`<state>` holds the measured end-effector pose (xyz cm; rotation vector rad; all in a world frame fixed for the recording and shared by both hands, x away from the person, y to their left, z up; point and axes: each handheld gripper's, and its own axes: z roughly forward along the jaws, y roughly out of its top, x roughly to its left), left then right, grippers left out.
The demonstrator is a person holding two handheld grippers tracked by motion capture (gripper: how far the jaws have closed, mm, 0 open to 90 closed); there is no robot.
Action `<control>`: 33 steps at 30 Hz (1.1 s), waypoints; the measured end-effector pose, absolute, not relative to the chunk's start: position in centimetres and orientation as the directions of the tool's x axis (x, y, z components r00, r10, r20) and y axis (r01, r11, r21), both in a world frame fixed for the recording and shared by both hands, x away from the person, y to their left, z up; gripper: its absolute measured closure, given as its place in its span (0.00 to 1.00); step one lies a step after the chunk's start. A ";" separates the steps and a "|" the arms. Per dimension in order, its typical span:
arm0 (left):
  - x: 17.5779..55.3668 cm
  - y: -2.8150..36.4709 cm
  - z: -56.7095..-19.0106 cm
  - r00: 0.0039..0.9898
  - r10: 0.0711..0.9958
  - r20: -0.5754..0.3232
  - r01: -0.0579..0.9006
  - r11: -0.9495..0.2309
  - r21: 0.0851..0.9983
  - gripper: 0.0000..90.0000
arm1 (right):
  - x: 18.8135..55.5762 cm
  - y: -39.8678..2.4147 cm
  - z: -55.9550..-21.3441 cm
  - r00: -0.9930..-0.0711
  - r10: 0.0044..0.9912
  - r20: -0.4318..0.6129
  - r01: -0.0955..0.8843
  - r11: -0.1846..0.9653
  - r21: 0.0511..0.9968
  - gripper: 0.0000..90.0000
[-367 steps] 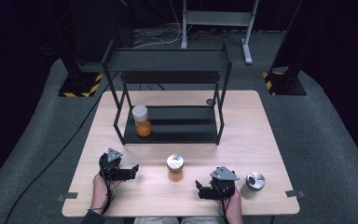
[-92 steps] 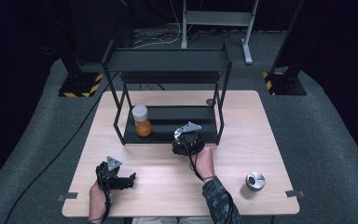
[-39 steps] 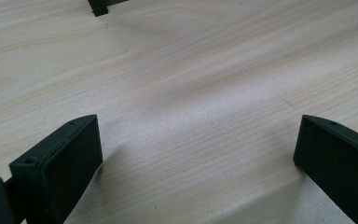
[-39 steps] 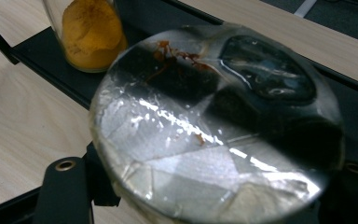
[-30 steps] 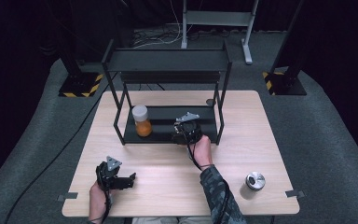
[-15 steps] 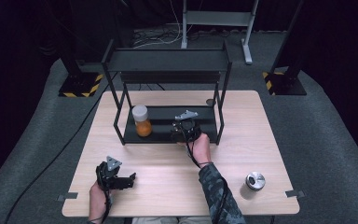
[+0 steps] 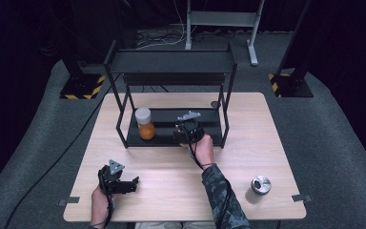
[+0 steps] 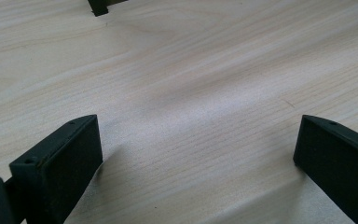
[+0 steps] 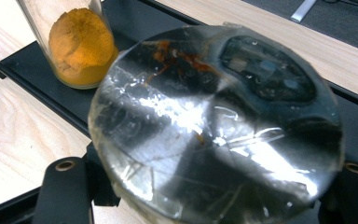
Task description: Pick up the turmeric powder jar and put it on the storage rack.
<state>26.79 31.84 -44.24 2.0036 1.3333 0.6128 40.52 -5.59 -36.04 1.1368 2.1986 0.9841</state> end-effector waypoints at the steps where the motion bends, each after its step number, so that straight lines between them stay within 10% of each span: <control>1: 26.8 31.8 -44.2 0.375 0.927 0.029 0.625 -0.275 0.731 0.01 | 40.6 -5.5 -36.0 -0.544 0.835 -0.082 0.495 0.398 0.772 0.34; 33: 26.8 31.8 -44.3 0.374 0.927 0.028 0.624 -0.274 0.732 0.01 | 41.8 -4.2 -36.2 -0.554 0.829 -0.071 0.496 0.397 0.772 0.34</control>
